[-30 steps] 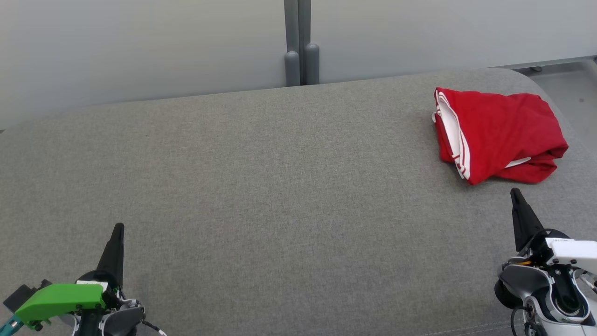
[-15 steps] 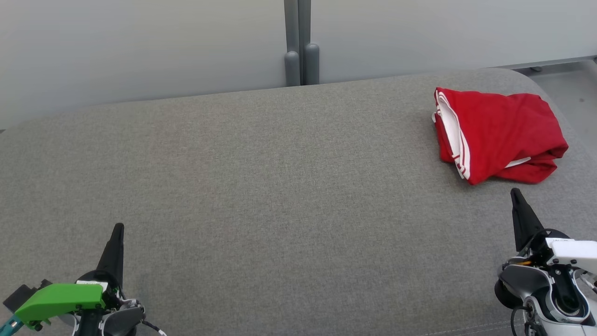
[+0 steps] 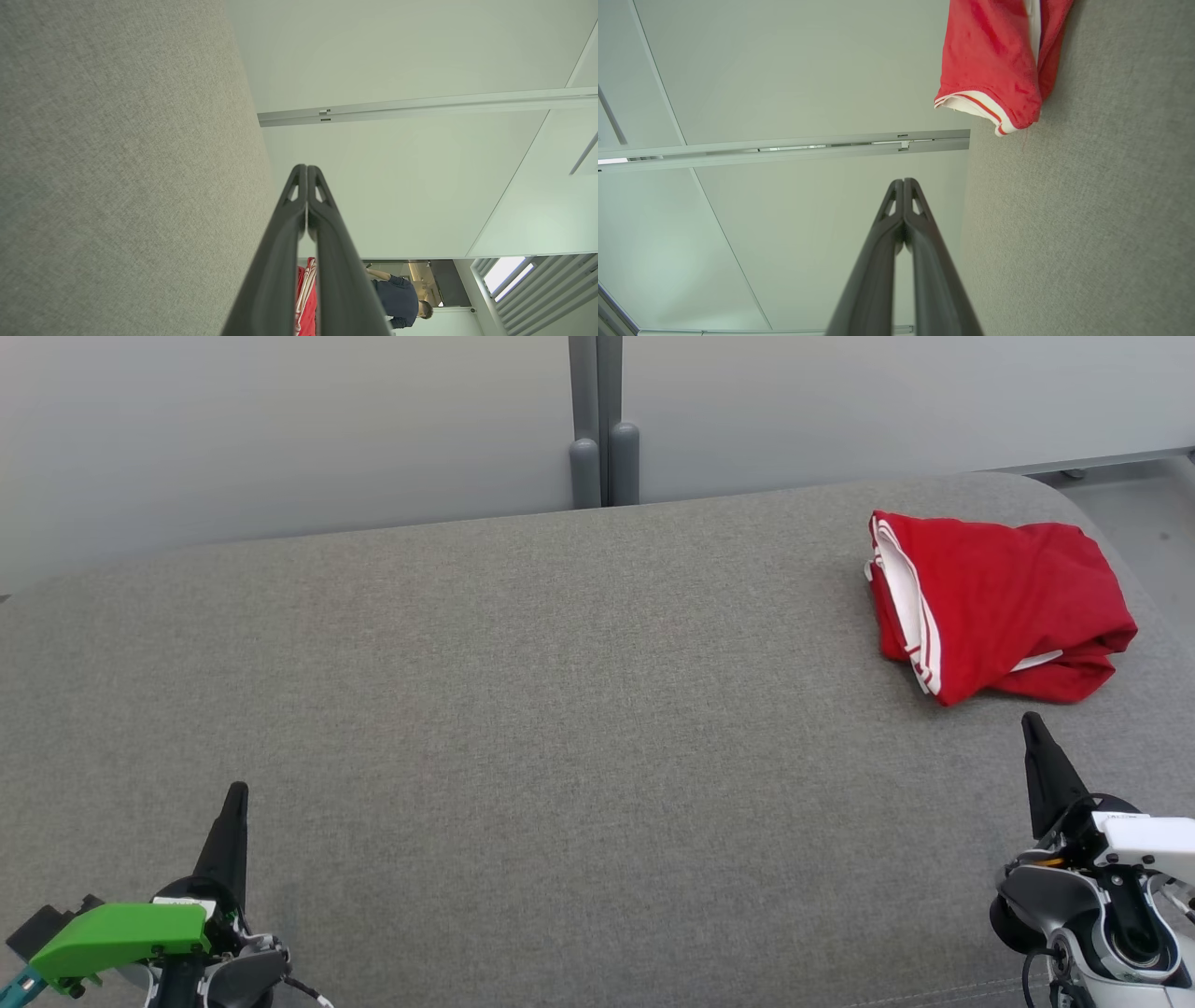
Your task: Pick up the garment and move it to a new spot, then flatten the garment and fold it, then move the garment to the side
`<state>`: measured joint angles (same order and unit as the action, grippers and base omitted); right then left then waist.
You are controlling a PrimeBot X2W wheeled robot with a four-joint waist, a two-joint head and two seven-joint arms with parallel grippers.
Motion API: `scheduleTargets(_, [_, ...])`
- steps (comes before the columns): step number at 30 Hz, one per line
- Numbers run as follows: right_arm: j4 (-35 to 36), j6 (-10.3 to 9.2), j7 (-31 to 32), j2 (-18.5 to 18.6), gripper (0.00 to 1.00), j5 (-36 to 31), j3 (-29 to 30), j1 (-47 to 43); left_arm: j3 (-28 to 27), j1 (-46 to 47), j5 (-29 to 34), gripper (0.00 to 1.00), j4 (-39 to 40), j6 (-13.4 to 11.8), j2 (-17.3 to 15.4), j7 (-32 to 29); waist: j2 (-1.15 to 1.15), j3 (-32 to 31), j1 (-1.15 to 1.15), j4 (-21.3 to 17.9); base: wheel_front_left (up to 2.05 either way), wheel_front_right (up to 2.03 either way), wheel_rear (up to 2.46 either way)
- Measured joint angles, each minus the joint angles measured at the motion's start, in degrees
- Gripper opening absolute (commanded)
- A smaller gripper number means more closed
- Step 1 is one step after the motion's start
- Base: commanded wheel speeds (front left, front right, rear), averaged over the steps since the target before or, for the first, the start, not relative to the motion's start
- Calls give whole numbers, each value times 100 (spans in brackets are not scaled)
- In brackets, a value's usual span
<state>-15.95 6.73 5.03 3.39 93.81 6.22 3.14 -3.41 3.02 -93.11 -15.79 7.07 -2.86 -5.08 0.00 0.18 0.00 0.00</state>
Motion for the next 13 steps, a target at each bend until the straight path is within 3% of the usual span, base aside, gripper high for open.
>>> scheduleTargets(13, [0, 0, 7, -8, 0, 0, 3, 0, -1, 0, 1, 0, 1, 0, 1, 0, 0, 0, 0, 0, 0, 0, 0])
